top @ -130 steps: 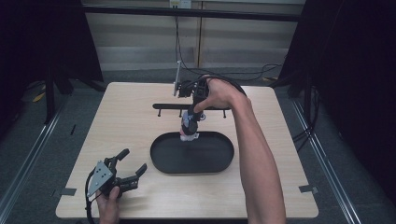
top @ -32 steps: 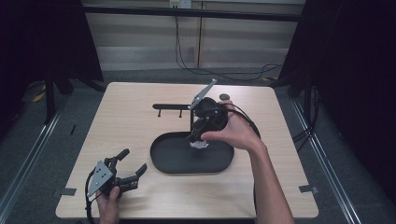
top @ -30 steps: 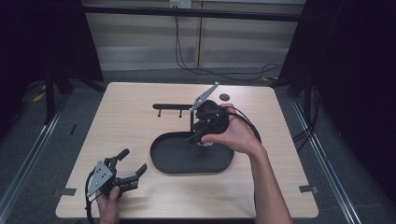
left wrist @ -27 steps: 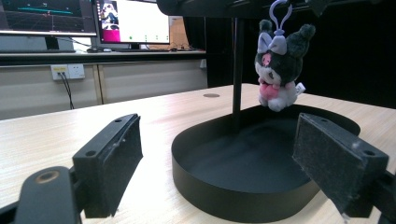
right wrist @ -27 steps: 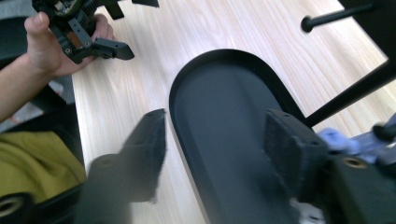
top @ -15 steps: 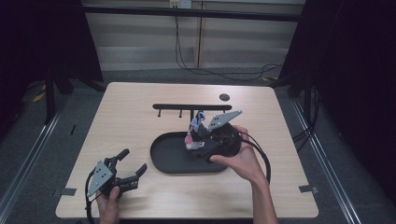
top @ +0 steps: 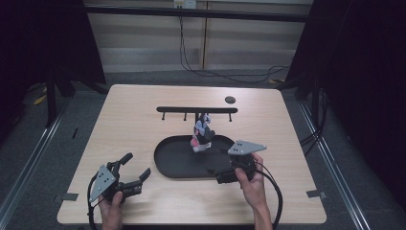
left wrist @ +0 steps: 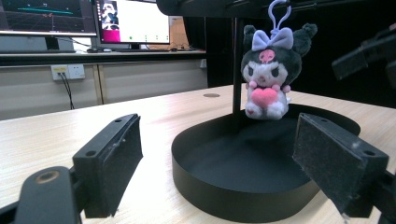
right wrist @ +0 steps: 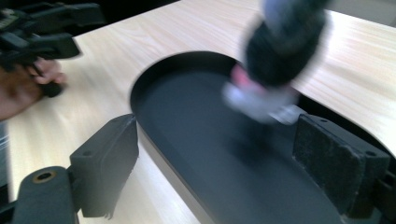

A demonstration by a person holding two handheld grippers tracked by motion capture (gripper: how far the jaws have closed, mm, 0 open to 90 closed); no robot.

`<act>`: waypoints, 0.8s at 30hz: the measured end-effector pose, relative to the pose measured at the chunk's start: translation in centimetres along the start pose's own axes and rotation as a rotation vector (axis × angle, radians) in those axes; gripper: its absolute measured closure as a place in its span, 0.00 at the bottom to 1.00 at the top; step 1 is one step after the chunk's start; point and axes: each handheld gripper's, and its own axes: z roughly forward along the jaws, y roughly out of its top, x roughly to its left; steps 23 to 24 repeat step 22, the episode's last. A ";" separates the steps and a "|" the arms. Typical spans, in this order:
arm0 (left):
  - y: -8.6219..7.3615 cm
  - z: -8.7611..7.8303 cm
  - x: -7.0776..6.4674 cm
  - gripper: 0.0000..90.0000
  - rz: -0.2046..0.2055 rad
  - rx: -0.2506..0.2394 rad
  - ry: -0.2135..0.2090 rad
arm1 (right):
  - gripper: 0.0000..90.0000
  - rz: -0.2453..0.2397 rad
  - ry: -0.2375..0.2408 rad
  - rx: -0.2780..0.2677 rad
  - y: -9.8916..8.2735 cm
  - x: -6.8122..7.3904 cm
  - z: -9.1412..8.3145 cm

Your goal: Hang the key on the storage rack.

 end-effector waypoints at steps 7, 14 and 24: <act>0.0 0.0 0.0 0.17 0.000 0.000 0.000 | 0.16 0.044 -0.212 -0.192 -4.7 0.5 0.4; 0.0 0.0 0.1 0.17 0.012 0.003 -0.018 | 0.16 0.008 -0.389 -0.366 -7.2 1.2 1.0; 0.0 0.0 0.2 0.17 0.015 0.004 -0.018 | 0.15 0.029 -0.385 -0.553 -8.5 1.4 -0.3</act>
